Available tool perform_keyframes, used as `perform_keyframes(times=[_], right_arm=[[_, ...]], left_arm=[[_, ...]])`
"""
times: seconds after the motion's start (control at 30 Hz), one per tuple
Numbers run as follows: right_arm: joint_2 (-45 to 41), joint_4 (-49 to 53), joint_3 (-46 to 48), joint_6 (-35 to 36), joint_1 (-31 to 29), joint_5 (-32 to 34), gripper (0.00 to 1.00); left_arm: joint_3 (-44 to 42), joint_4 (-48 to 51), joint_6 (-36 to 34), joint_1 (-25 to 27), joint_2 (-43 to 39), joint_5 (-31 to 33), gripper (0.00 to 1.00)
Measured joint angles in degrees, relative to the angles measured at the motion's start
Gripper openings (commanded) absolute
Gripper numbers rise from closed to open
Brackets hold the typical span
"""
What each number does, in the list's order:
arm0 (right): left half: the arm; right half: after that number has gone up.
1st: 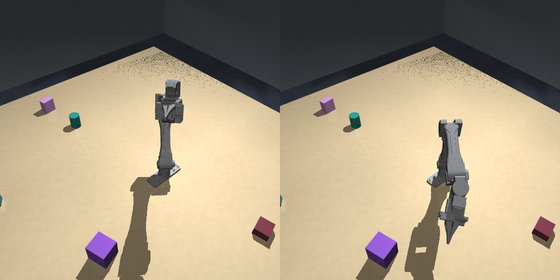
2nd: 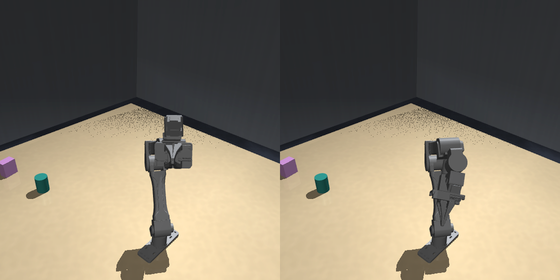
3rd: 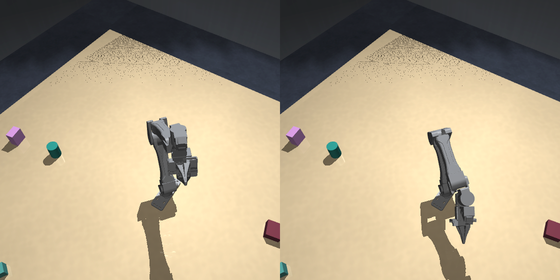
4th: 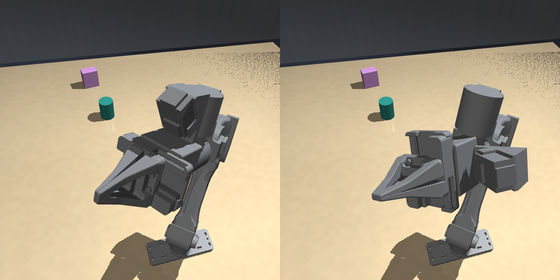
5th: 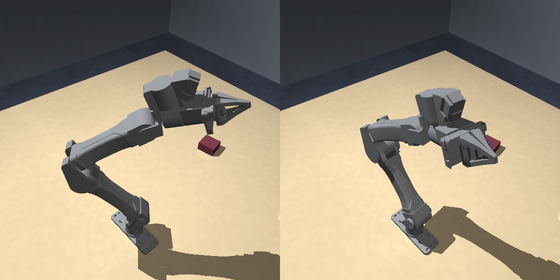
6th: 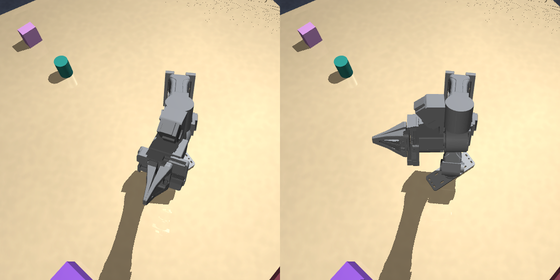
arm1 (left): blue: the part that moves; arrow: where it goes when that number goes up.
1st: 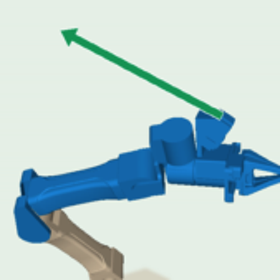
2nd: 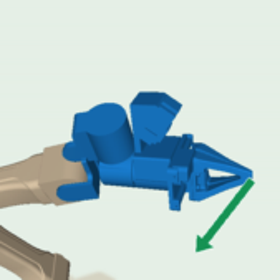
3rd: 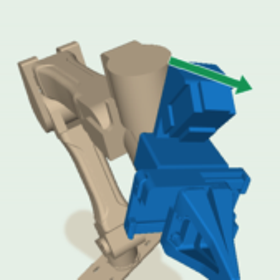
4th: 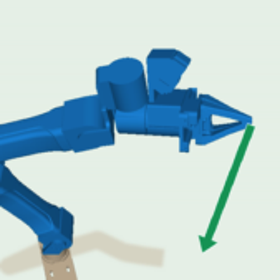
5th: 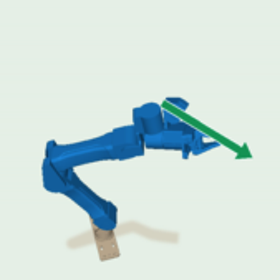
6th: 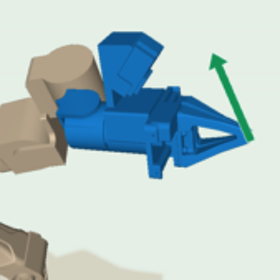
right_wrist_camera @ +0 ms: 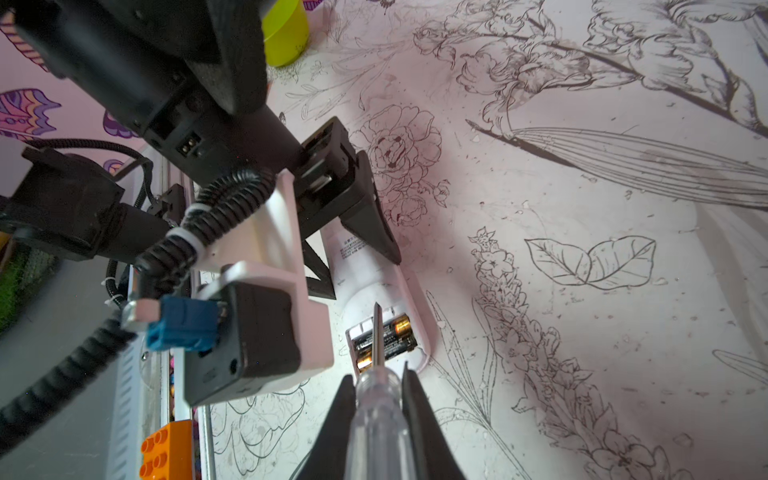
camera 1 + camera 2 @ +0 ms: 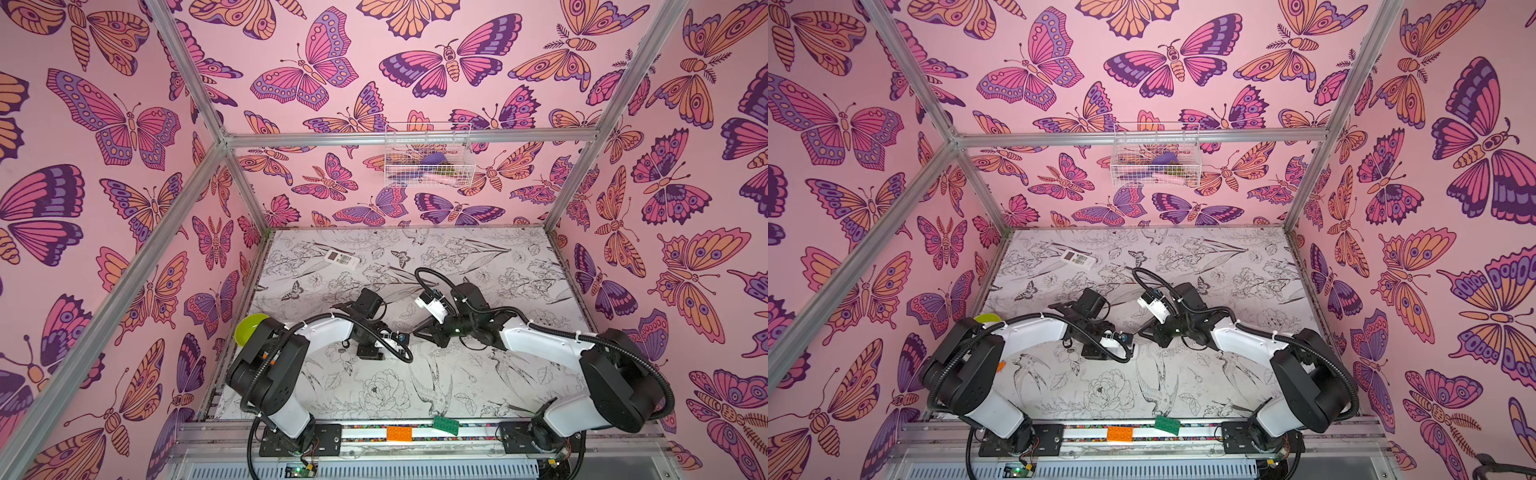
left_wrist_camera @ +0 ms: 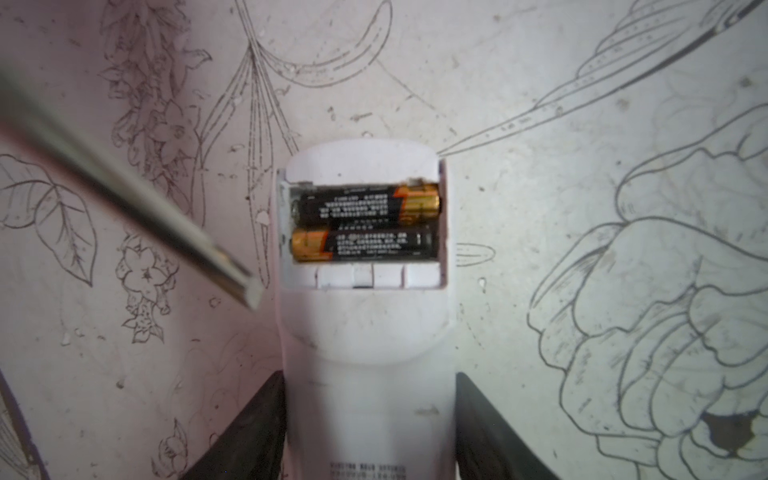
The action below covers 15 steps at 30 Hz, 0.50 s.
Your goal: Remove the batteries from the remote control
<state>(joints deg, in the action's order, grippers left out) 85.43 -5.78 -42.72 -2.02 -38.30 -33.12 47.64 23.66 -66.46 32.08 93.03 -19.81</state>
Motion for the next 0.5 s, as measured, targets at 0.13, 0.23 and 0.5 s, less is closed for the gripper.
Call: perform_keyframes(times=[0.13,0.23,0.5], right_arm=[[-0.04,-0.07,1.31,-0.85,-0.48,2.14,0.0],[-0.52,-0.5,2.1,-1.05,-0.48,3.76,0.0],[-1.07,-1.55,3.58,-1.53,-1.2,6.58,0.0]], left_arm=[[-0.02,-0.15,0.57,1.42,0.04,-0.26,0.61],[-0.02,-0.2,0.74,1.77,0.09,-0.17,0.54],[0.0,-0.17,0.96,1.92,0.09,-0.04,0.41]])
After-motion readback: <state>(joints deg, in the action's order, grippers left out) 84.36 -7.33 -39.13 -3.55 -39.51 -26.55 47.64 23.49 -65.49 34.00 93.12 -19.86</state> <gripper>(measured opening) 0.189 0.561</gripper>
